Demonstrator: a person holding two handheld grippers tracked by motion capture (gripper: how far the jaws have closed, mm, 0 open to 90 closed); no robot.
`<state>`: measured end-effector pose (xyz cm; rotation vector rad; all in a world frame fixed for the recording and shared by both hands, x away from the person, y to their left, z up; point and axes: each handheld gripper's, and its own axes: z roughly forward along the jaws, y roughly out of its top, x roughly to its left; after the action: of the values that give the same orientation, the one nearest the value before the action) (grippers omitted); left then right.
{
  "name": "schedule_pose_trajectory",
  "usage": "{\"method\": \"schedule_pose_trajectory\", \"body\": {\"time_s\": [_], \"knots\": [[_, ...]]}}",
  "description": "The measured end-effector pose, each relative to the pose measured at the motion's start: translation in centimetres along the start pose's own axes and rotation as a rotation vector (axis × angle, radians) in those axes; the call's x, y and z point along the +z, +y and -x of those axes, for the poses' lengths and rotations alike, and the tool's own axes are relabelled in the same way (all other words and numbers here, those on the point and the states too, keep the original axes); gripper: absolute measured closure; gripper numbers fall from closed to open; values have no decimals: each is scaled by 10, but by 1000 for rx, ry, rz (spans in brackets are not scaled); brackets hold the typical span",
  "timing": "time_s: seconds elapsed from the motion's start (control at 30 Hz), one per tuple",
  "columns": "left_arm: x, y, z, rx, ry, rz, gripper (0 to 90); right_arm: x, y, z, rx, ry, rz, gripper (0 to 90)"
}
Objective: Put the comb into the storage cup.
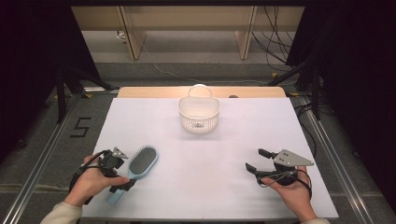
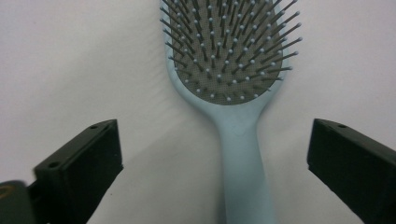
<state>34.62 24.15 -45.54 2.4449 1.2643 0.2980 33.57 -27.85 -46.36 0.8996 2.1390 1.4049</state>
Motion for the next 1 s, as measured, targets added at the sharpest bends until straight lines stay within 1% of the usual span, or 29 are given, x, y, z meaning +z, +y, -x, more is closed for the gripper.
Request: {"method": "schedule_pose_trajectory", "body": {"time_s": [0.07,0.17,0.23,0.33,0.43,0.47,0.53,0.6,0.67,0.77,0.83,0.87,0.9,1.0], "knots": [[2,1,0,1,-11,-22,41,0,0,0,1,-1,-1,249],[5,4,-1,2,-16,-59,66,0,0,0,1,-1,-2,249],[7,5,-1,20,-25,-87,107,0,0,0,1,-2,-1,249],[9,8,0,14,-43,-106,155,0,0,0,1,-2,-2,248],[11,10,-1,19,-30,-147,163,0,0,0,1,-1,-2,249],[12,11,-2,20,-26,-154,171,0,0,0,1,-2,-2,248],[13,12,-3,5,-13,-164,199,0,0,0,1,-3,-3,249],[14,13,-4,11,-3,-185,248,0,0,0,1,-3,-4,249],[16,13,-3,8,1,-202,271,0,0,0,0,-3,-3,249],[17,14,-3,7,-10,-216,311,0,0,1,-1,-3,-4,249],[17,15,-2,16,-15,-229,338,0,0,0,0,-4,-5,249],[18,15,-1,12,-17,-228,354,0,0,0,0,-4,-5,249],[17,16,-1,19,-17,-237,368,0,0,0,0,-3,-5,250],[18,18,1,21,-23,-248,413,0,0,0,0,-3,-5,249]]}}
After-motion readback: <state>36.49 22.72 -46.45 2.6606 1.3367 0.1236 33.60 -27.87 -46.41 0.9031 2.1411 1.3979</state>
